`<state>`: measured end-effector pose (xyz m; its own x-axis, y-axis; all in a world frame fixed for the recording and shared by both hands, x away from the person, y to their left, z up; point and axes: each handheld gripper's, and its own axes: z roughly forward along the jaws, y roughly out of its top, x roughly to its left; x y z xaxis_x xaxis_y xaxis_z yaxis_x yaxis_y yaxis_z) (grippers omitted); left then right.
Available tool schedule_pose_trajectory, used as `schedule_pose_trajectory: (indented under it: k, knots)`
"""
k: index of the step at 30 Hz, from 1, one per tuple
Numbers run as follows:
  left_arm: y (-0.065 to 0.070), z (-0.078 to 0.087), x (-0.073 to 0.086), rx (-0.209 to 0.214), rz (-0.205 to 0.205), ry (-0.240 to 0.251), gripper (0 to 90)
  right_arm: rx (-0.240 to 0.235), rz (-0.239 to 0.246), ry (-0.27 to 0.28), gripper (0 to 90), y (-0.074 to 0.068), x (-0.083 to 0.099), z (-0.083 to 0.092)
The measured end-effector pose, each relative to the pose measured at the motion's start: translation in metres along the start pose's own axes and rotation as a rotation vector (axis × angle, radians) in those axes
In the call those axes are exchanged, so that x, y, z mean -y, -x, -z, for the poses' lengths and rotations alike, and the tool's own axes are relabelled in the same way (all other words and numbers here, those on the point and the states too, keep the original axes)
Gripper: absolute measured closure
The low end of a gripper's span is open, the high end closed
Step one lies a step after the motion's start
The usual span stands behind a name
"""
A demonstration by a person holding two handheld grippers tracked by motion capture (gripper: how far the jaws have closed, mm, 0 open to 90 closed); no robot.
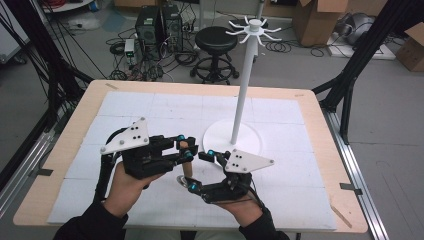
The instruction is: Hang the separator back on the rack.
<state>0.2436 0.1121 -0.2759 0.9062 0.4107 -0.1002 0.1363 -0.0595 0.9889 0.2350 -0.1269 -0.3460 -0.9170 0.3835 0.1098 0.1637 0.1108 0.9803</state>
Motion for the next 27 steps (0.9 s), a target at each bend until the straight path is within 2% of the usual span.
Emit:
schedule_pose_trajectory:
  k: [3, 5, 12, 15, 17, 19, 22, 23, 24, 25, 27]
  knots:
    - [0.001, -0.002, 0.0, -0.029, 0.018, 0.007, 73.5, -0.016, 0.015, -0.007, 27.4, -0.001, 0.0, -0.003]
    - [0.001, -0.003, 0.0, -0.035, 0.031, 0.008, 73.5, -0.029, 0.015, -0.002, 39.8, -0.001, -0.001, -0.004]
    - [0.003, -0.002, -0.001, -0.026, 0.052, 0.026, 73.4, -0.044, 0.014, -0.009, 60.7, 0.0, 0.0, -0.008]
    - [0.003, -0.001, -0.002, -0.026, 0.053, 0.036, 73.5, -0.067, 0.01, -0.015, 65.8, 0.001, 0.0, -0.009]
    - [0.003, 0.0, -0.002, -0.022, 0.06, 0.04, 73.5, -0.07, 0.021, -0.014, 70.7, 0.001, 0.0, -0.009]
    - [0.003, 0.001, -0.002, -0.021, 0.055, 0.041, 73.4, -0.058, 0.02, -0.007, 71.3, 0.001, 0.0, -0.009]
    - [-0.001, 0.003, -0.001, -0.006, 0.082, 0.05, 73.2, -0.06, 0.006, -0.008, 71.8, 0.001, 0.0, -0.009]
    - [-0.004, 0.004, 0.0, 0.015, 0.096, 0.063, 72.7, -0.062, 0.003, -0.006, 71.9, 0.002, 0.0, -0.008]
    - [-0.006, 0.005, 0.0, 0.022, 0.106, 0.077, 70.0, -0.067, -0.002, -0.005, 71.9, 0.002, 0.0, -0.008]
    - [-0.008, 0.007, 0.0, 0.022, 0.112, 0.087, 60.7, -0.068, -0.018, -0.01, 71.9, 0.003, -0.001, -0.007]
    - [-0.012, 0.014, 0.002, 0.027, 0.109, 0.119, 48.3, -0.064, -0.033, -0.01, 72.0, 0.006, -0.001, -0.006]
